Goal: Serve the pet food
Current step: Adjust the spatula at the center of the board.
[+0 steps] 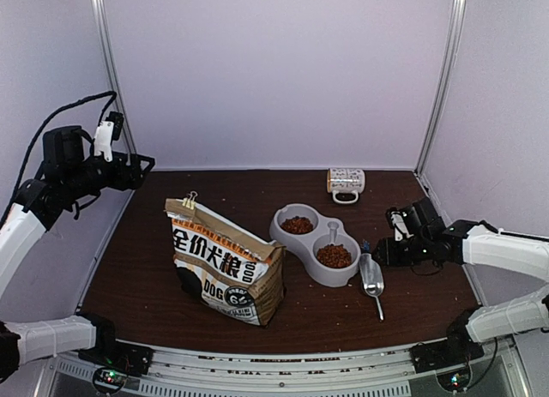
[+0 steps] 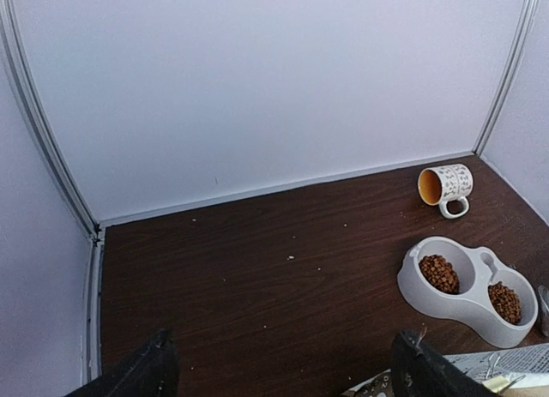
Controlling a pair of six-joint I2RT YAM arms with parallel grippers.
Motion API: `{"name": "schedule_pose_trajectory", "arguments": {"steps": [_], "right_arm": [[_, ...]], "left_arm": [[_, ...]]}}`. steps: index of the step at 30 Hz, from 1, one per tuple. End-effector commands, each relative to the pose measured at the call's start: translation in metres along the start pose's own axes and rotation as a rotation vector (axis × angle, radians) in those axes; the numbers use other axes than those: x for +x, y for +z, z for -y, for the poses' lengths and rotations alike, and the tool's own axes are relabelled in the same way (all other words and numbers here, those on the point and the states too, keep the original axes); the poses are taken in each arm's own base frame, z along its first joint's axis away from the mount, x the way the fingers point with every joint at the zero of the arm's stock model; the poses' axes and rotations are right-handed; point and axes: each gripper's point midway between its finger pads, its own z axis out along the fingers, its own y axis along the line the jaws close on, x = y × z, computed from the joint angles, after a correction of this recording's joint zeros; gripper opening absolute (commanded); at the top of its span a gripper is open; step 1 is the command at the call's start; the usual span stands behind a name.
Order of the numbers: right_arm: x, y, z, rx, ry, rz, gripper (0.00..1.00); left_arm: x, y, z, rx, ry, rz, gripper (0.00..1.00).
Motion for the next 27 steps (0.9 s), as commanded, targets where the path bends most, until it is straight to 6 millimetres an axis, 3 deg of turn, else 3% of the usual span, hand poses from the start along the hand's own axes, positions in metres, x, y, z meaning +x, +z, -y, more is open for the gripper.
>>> {"name": "schedule_pose_trajectory", "arguments": {"steps": [1,8,13,17,20,24,27], "right_arm": [[0.009,0.015,0.001,-0.009,0.025,-0.035,0.46],[0.027,0.030,-0.008,-0.062,0.016,-0.126,0.29],[0.049,0.026,-0.011,-0.103,0.017,-0.198,0.11],[0.071,0.019,-0.004,-0.088,0.031,-0.264,0.04],[0.083,0.013,0.003,-0.060,0.051,-0.288,0.04],[0.081,0.005,0.002,-0.067,0.079,-0.265,0.08],[0.068,0.001,0.003,-0.045,0.078,-0.235,0.27]], "left_arm": [[0.006,-0.001,-0.010,-0.045,0.000,0.013,0.88],[0.018,0.003,-0.011,-0.048,0.026,-0.001,0.88],[0.021,0.006,-0.011,-0.046,0.038,0.000,0.88],[0.024,0.008,-0.011,-0.039,0.043,-0.004,0.88],[0.024,0.009,-0.009,-0.029,0.046,-0.007,0.89],[0.026,0.011,-0.008,-0.016,0.047,-0.010,0.89],[0.027,0.012,-0.007,-0.009,0.042,-0.013,0.89]]}}
